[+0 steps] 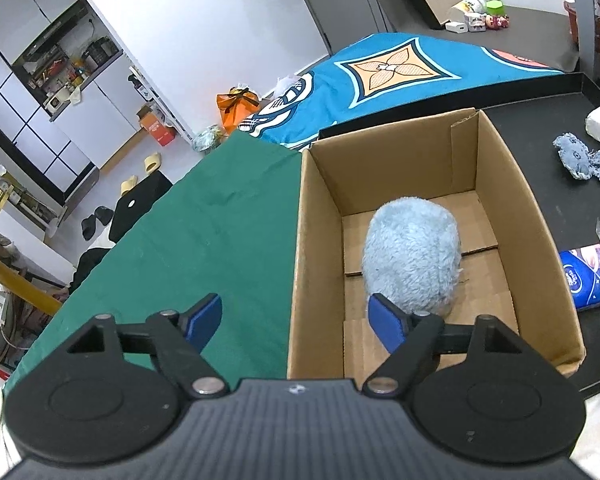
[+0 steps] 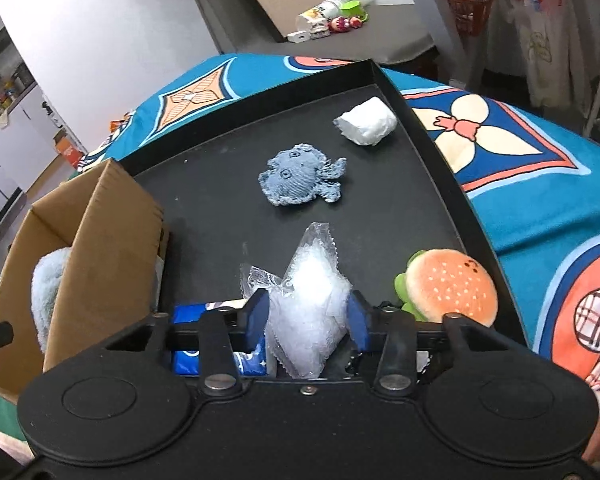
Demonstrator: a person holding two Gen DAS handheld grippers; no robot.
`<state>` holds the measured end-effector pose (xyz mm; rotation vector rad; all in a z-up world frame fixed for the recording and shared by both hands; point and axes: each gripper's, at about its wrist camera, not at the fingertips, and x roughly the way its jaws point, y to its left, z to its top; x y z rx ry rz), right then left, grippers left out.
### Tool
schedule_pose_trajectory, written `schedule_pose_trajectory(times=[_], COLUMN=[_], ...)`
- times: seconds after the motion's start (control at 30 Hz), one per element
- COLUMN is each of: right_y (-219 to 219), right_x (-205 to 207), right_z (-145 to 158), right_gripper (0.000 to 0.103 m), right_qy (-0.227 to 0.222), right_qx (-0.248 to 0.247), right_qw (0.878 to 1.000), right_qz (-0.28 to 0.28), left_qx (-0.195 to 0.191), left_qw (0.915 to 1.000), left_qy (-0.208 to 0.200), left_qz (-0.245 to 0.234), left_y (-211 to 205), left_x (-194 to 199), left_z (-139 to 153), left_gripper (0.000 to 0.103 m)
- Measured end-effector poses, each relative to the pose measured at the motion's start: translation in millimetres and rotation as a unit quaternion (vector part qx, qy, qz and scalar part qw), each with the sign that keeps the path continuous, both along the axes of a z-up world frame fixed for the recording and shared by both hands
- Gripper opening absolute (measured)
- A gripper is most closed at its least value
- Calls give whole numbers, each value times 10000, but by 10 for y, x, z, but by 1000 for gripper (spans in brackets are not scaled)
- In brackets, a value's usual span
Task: Organize soft objects
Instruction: 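Grasp the clear bag of white stuffing with the right gripper, then carry the stuffing bag with the right gripper and release it into the box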
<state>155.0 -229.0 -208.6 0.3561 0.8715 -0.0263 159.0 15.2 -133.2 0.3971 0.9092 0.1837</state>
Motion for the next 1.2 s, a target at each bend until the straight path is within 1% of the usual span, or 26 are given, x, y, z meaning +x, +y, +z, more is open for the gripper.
schedule_pose_trajectory(times=[0.1,0.23,0.47,0.63,0.9,1.07,1.2], right_y=[-13,-24,-37,-26,135,278,395], right_x=[-28,-63,-75,-59,-22,24,60], right_z=[41,133,251,340,505,617,715], right_gripper=[31,30,30,30,30,30,30], right_qy=[-115,-336,-525,-645,-885,-1073,-1217], right_qx=[89,64,7,-67,-216,-322,-377], right_qw=[9999,9994,9986,9978,9949,9913,9879], right_qz=[28,37,67,128,433,693,882], left_qx=[-72,-182,-279,-403,-452,-701,-893], left_qw=[10000,9998,9996,9991,9987,9969,9952], left_qy=[-2,17,-23,-84,-153,-190,-171], left_qz=[38,88,79,130,177,313,358], left_y=[27,64,80,121,149,247,302], left_x=[2,6,-12,-26,-27,-23,-14], left_z=[8,20,42,63,71,91,85], left_gripper=[88,90,93,93,93,92,90])
